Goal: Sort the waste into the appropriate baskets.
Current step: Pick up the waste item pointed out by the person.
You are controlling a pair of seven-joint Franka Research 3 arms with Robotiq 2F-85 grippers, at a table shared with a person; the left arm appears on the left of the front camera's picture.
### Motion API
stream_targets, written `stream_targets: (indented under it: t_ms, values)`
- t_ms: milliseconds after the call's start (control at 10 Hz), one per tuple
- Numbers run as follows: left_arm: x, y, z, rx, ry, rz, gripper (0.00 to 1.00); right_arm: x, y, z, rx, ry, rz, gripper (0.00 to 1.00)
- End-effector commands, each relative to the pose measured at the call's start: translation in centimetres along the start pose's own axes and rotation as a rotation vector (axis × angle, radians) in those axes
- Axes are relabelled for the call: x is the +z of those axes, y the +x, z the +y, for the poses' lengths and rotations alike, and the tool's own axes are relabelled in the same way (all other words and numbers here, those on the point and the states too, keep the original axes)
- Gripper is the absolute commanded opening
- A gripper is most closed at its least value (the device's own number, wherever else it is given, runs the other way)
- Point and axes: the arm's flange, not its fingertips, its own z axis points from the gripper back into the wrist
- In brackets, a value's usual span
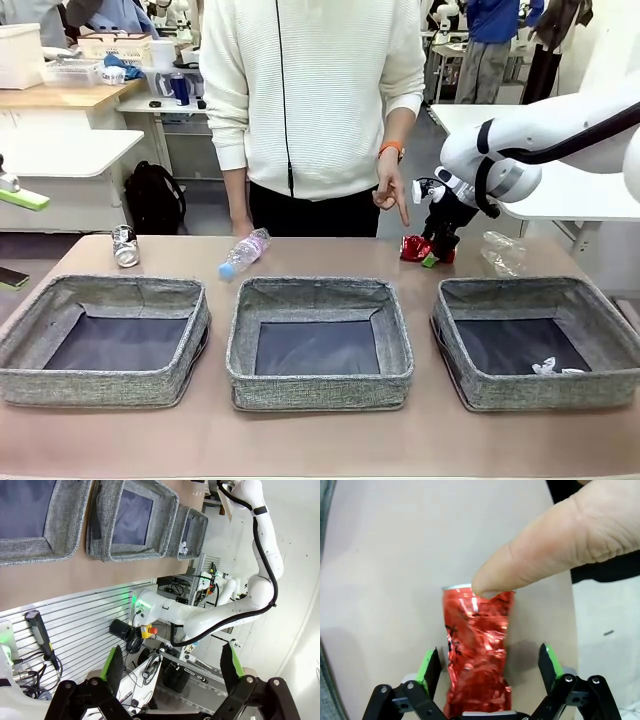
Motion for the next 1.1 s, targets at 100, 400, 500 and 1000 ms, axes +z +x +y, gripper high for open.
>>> stream_targets:
  t_ms: [100, 400, 500, 1000]
  values:
    - [0.2, 0.1, -0.1, -0.02, -0.014, -0.001, 1.0, 0.5, 0.1, -0.6, -0.029, 0.005, -0.007, 1.0]
    - [0.2, 0.1, -0.1, -0.02, -0.014, -0.001, 1.0, 0.9, -0.3, -0.4, 0.026, 0.039, -0.027, 0.1]
    - [0.2, 0.1, -0.1, -0.02, -0.014, -0.001, 1.0, 1.0, -0.4, -0.4, 0.023, 0.04, -0.022, 0.0]
    - [0.2, 0.1, -0.1, -0.02, -0.014, -0.001, 1.0, 1.4, -0.4, -0.3, 0.035, 0.091, -0.034, 0.0]
